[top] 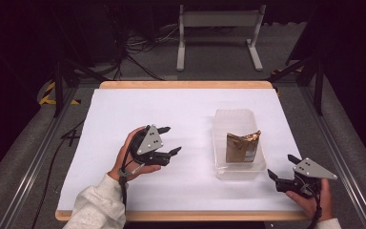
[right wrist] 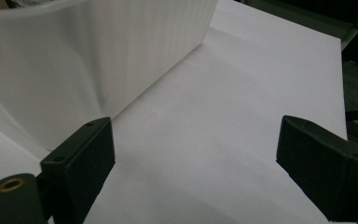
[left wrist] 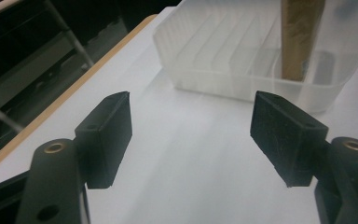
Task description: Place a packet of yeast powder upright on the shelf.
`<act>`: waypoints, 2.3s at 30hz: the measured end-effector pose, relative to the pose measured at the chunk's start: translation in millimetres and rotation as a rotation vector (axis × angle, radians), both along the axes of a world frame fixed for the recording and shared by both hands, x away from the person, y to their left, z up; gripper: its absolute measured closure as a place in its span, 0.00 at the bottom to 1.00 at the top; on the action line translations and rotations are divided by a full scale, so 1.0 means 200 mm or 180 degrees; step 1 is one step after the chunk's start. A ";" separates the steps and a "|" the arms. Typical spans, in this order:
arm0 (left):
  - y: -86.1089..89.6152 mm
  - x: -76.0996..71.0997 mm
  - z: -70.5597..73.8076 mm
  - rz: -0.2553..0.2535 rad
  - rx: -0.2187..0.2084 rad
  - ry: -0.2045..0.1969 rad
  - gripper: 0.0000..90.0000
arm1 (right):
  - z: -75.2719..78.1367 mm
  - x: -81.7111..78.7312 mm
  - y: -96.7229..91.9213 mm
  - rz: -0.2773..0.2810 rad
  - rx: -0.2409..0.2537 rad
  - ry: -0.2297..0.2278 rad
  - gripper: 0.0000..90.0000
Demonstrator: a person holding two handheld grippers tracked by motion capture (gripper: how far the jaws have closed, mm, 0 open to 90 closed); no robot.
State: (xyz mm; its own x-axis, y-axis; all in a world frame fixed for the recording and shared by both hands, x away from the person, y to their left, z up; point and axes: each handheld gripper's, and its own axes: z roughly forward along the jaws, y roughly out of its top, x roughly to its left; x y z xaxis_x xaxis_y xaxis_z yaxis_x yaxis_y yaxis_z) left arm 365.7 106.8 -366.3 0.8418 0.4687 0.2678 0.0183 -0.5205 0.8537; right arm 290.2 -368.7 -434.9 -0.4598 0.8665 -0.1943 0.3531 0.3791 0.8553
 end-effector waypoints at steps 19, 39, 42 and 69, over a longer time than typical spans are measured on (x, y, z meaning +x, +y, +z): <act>0.45 -0.13 -0.23 0.0820 0.0020 0.0327 0.26 | 0.01 0.00 -0.01 -0.0024 0.0012 -0.0036 0.13; 0.82 -0.26 -0.38 0.1568 -0.0055 0.0337 0.14 | 0.01 0.00 0.00 -0.0053 -0.0002 -0.0056 0.13; 0.86 -0.27 -0.40 0.1624 -0.0125 0.0354 0.13 | 0.01 0.01 -0.01 -0.0059 0.0004 -0.0057 0.13; 0.93 -0.30 -0.42 0.1784 -0.0448 0.0394 0.10 | 0.02 0.01 -0.02 -0.0178 -0.0011 -0.0108 0.13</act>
State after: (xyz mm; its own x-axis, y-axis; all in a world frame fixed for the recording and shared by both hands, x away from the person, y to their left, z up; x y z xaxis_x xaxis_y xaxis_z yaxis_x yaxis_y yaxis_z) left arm 305.0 293.2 -451.2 0.4765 0.8749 0.0864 0.3617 -0.2847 0.8878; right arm 292.3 -372.8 -431.4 -0.4036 0.8900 -0.2120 0.3447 0.3626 0.8658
